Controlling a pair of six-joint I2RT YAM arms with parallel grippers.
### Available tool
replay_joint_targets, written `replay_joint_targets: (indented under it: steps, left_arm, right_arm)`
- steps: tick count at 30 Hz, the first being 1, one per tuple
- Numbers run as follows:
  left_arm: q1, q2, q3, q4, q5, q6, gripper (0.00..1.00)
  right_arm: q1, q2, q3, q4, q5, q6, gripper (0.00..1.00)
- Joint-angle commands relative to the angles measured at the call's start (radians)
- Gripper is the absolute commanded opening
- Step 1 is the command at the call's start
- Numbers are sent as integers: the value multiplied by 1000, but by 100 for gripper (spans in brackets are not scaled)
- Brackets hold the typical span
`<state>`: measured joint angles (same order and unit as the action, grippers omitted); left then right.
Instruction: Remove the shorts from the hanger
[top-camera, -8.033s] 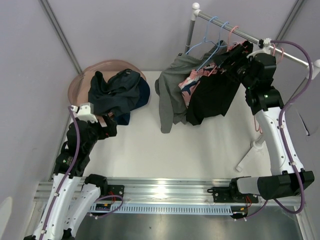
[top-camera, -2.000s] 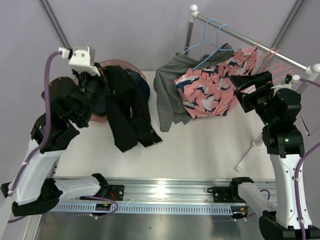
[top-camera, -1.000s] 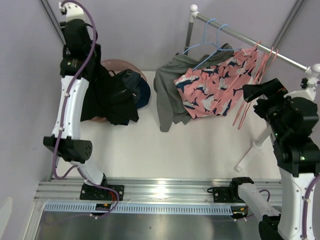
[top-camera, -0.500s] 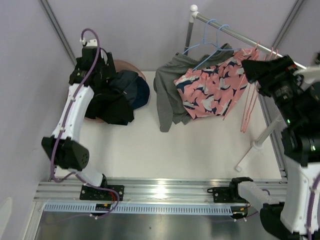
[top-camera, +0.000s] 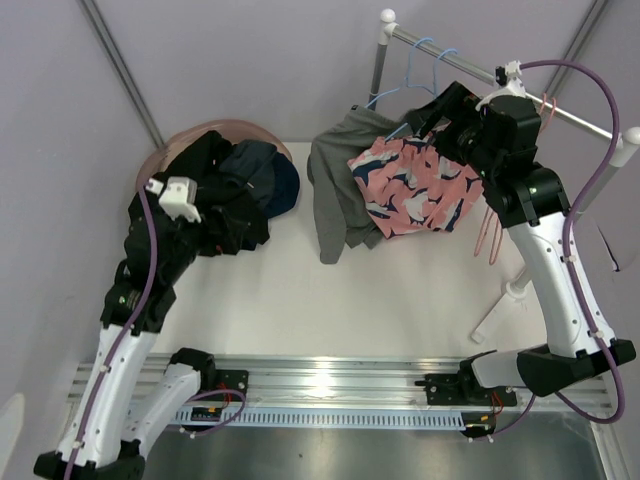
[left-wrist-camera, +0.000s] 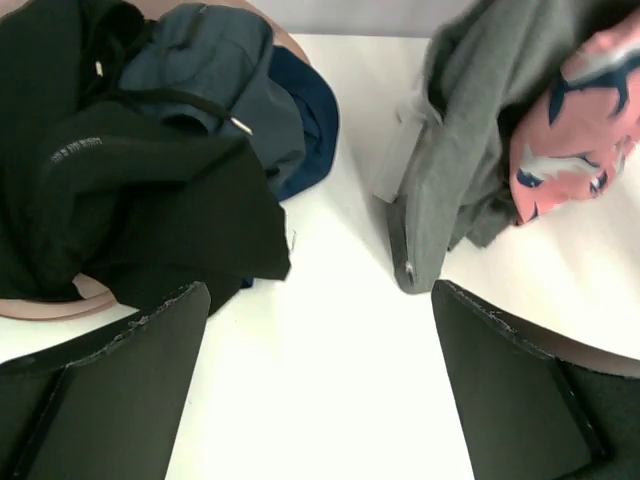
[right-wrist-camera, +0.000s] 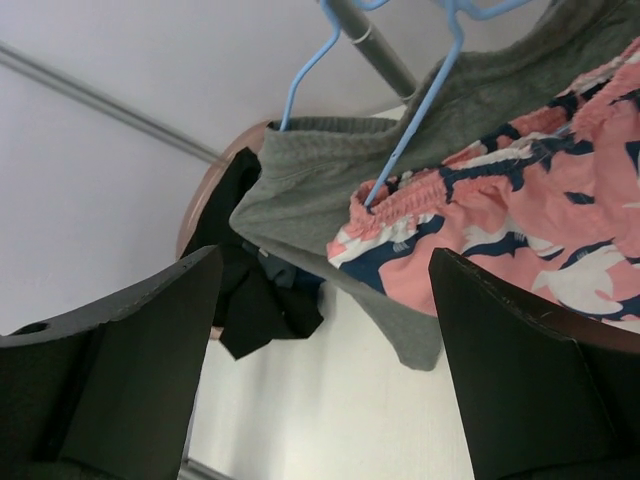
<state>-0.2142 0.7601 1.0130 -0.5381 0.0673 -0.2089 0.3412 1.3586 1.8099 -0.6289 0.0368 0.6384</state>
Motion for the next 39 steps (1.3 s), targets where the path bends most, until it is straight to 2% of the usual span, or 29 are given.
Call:
replay_joint_targets:
  steps: [1,6,15,24,25,27,28,30,31,32,34,39]
  left_arm:
    - [-7,-115,-125,24,68,22,99]
    - [-16,-257,-267,55,29,-6,99]
    - [-22,-246,-264,36,16,-7,99]
    - [-27,-266,-271,38,5,-9,99]
    - [-28,-268,-272,35,2,-9,99]
    - [-30,-268,-272,36,2,-9,99]
    - [-31,-268,-272,36,2,-9,99]
    - [-34,-266,-271,36,2,-9,99]
    - [-34,-268,-272,36,3,-9,99]
    - [-36,-265,-274,38,2,-9,99]
    - [-40,-263,-272,36,3,-9,99]
    - [-47,-265,-269,36,6,-7,99]
  right_arm:
    - [12,-15,-41,104,103,-19,90]
    - [27,7,-130,208,179,-17,82]
    - [76,76,-216,395,279,-14,72]
    - [117,183,-181,474,348,-3,58]
    - [120,198,-179,478,351,-3,51]
    - [124,209,-175,486,362,-2,45]
    - [125,214,-175,489,367,-2,36]
    - [128,220,-175,492,370,0,25]
    - [130,221,-173,491,370,0,10]
    - [131,218,-173,488,371,1,4]
    - [136,211,-175,476,383,0,0]
    - [151,152,-193,459,391,0,0]
